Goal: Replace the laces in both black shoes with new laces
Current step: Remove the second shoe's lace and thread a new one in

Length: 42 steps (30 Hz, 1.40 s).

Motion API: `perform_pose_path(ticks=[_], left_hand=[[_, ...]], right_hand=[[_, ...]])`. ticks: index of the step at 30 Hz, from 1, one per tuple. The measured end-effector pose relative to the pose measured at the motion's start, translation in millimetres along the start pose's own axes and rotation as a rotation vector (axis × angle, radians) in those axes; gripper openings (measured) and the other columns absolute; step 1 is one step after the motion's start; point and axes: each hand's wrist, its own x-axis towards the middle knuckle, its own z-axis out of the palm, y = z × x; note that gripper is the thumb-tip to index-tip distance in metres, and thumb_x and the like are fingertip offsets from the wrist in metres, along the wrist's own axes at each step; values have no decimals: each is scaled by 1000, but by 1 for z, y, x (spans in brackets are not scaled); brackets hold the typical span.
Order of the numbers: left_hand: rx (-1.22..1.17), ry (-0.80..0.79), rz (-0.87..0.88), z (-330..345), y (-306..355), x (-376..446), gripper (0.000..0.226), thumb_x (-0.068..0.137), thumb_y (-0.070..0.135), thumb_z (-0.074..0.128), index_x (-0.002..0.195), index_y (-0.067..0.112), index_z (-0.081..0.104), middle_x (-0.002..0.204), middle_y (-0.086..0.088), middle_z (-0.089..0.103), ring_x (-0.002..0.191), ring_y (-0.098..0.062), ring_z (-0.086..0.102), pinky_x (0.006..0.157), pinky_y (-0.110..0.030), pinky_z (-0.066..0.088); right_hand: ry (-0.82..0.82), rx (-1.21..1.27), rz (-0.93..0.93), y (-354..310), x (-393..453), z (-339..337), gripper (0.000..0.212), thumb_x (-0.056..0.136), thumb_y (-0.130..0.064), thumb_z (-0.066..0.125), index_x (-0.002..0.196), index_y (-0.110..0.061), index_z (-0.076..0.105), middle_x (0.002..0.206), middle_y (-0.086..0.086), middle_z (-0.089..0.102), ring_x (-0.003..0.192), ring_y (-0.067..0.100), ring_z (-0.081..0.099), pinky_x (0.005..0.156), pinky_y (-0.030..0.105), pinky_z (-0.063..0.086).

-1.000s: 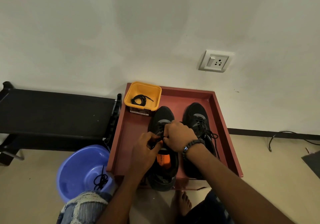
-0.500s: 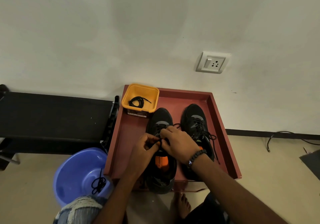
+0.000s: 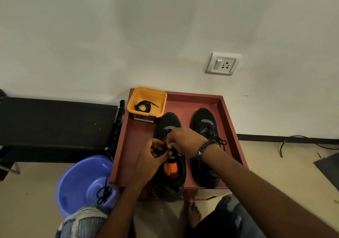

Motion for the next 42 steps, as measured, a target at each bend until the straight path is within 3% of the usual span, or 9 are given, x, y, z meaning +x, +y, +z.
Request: perform_pose_path(ticks=[2, 6, 12, 17, 23, 28, 34, 38, 42], left_hand=[[-5, -3, -6, -2, 0, 0, 34, 82, 27, 79, 108, 27, 57, 101, 5, 65, 91, -1, 63, 76, -17, 52], [-2, 44, -35, -5, 0, 0, 36, 81, 30, 79, 111, 27, 59, 103, 5, 64, 92, -9, 63, 72, -17, 50], [-8, 24, -33, -3, 3, -1, 37, 83, 32, 77, 115, 25, 59, 105, 7, 65, 95, -6, 63, 72, -15, 50], [21, 4, -18, -3, 1, 0, 37, 82, 32, 78, 112, 26, 59, 105, 4, 65, 98, -10, 63, 79, -18, 51], [35, -5, 3, -4, 4, 1, 35, 85, 24, 75, 117, 27, 62, 105, 5, 64, 98, -8, 62, 75, -11, 51], [45, 1, 7, -3, 4, 1, 33, 85, 25, 75, 115, 29, 61, 105, 7, 64, 97, -6, 62, 74, -10, 50], [19, 21, -79, -1, 2, 2, 44, 79, 30, 80, 110, 20, 51, 103, 2, 61, 93, -6, 60, 68, -9, 47], [14, 47, -90, 0, 1, 3, 43, 77, 29, 82, 108, 22, 52, 103, 2, 61, 90, -5, 60, 66, -10, 46], [15, 13, -69, 0, -1, 4, 37, 78, 33, 80, 106, 27, 55, 102, 2, 64, 92, -13, 65, 75, -23, 54]], right_hand=[[82, 215, 106, 3, 3, 3, 14, 97, -11, 46, 94, -20, 56, 90, -2, 59, 80, 18, 59, 69, 30, 48], [342, 1258, 481, 17, -13, 26, 8, 103, -12, 42, 98, -15, 47, 101, 7, 61, 76, 24, 66, 57, 32, 56], [296, 425, 36, 19, -16, 22, 39, 93, -41, 63, 131, -33, 57, 122, -7, 53, 104, 11, 58, 90, 26, 51], [92, -89, -6, -1, 4, 2, 21, 95, -41, 59, 104, -24, 68, 113, -4, 58, 107, 19, 57, 85, 40, 50], [567, 747, 327, 15, 10, -2, 23, 100, -36, 54, 99, -15, 63, 96, -2, 66, 87, 14, 63, 81, 33, 53], [498, 406, 106, 23, -5, 14, 36, 91, -25, 66, 126, -27, 57, 123, -5, 49, 114, 11, 50, 100, 29, 42], [2, -180, -91, 2, 3, -3, 22, 96, -38, 57, 114, -33, 69, 127, -8, 56, 118, 17, 54, 97, 42, 47], [140, -305, -67, 7, 4, -24, 20, 98, -35, 51, 107, -22, 63, 112, -3, 59, 101, 16, 58, 91, 35, 46], [524, 211, 425, 45, -2, -27, 12, 101, -24, 47, 106, -17, 56, 112, 1, 56, 88, 15, 57, 79, 28, 47]])
